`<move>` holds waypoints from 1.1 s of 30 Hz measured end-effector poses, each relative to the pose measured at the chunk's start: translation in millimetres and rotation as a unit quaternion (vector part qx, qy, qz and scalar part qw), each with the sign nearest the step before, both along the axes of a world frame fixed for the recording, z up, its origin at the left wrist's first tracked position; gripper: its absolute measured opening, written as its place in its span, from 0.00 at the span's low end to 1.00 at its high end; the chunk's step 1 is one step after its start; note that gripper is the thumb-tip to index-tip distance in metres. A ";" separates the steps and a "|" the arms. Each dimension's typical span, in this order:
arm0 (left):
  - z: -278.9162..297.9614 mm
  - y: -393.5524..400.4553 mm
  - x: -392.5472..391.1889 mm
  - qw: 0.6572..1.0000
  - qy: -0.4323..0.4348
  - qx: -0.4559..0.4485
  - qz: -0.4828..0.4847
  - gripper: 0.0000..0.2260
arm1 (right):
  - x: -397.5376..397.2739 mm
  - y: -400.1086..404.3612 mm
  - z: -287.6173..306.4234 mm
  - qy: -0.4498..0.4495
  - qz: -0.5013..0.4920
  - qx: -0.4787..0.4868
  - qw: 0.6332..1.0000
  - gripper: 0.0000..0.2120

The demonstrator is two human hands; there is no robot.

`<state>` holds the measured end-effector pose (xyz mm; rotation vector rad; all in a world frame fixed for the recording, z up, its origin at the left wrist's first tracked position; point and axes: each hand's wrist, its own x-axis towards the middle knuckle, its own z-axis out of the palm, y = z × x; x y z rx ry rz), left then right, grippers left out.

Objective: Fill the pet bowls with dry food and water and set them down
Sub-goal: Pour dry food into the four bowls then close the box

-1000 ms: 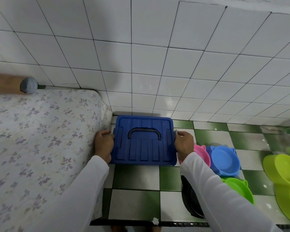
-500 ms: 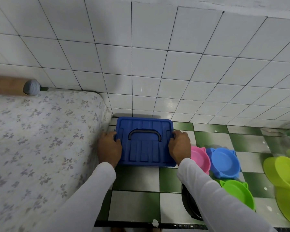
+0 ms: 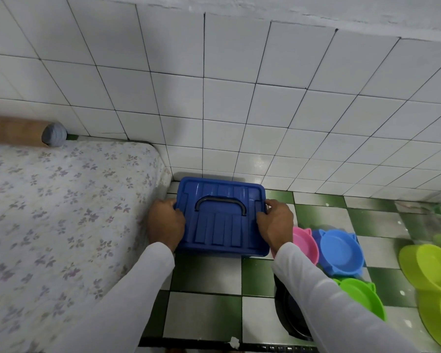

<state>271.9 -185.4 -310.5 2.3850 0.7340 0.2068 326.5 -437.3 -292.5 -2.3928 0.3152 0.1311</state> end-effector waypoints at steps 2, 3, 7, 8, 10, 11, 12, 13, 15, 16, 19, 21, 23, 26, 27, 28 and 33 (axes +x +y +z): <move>8.6 2.1 4.8 1.000 -0.016 -0.016 0.011 0.10 | -2.7 3.5 8.0 -0.017 -0.016 0.023 0.999 0.21; 14.4 3.3 7.2 0.999 -0.026 -0.018 0.018 0.10 | -3.8 6.2 13.7 -0.025 -0.026 0.042 0.998 0.20; 41.1 18.8 14.0 0.997 -0.070 0.006 0.034 0.07 | -4.6 24.7 36.0 -0.063 -0.048 0.103 0.992 0.13; 47.0 26.8 13.0 0.996 -0.079 0.020 0.033 0.07 | -4.1 32.2 40.4 -0.073 -0.041 0.110 0.990 0.12; 56.8 44.3 8.7 0.995 -0.091 0.038 0.031 0.09 | -4.0 48.2 49.4 -0.083 -0.026 0.130 0.988 0.11; 61.5 54.6 4.5 0.994 -0.099 0.040 0.034 0.09 | -4.7 58.6 53.6 -0.084 -0.017 0.143 0.986 0.11; 65.9 66.2 -1.1 0.992 -0.109 0.045 0.039 0.09 | -5.9 70.0 57.4 -0.085 -0.011 0.159 0.984 0.11; 69.0 76.9 -6.2 0.991 -0.115 0.052 0.045 0.08 | -7.5 80.6 61.0 -0.084 -0.006 0.175 0.981 0.11; 74.2 102.3 -18.6 0.989 -0.122 0.059 0.060 0.10 | -11.1 105.5 67.1 -0.083 0.014 0.205 0.975 0.10; 75.5 115.8 -25.5 0.989 -0.119 0.058 0.072 0.11 | -13.1 119.2 69.1 -0.080 0.029 0.211 0.974 0.10; 78.6 150.3 -43.6 0.987 -0.105 0.055 0.111 0.11 | -18.0 155.9 70.7 -0.070 0.076 0.221 0.970 0.09; 81.9 171.0 -55.2 0.986 -0.090 0.053 0.130 0.12 | -22.6 181.1 70.1 -0.068 0.103 0.214 0.969 0.09; 80.2 196.9 -66.5 0.985 -0.062 0.052 0.150 0.12 | -28.0 207.2 69.1 -0.068 0.127 0.209 0.967 0.09; 68.4 240.1 -82.9 0.983 -0.041 0.035 0.176 0.16 | -38.6 244.0 66.0 -0.054 0.153 0.205 0.965 0.08; 64.3 253.1 -88.8 0.982 -0.034 0.027 0.183 0.18 | -42.3 255.2 65.0 -0.050 0.161 0.200 0.965 0.07; 61.7 264.4 -94.5 0.981 -0.027 0.019 0.189 0.20 | -44.9 266.0 61.9 -0.047 0.170 0.192 0.965 0.06; 54.1 303.9 -109.2 0.981 -0.021 -0.009 0.194 0.23 | -54.0 302.4 57.1 -0.049 0.211 0.168 0.962 0.05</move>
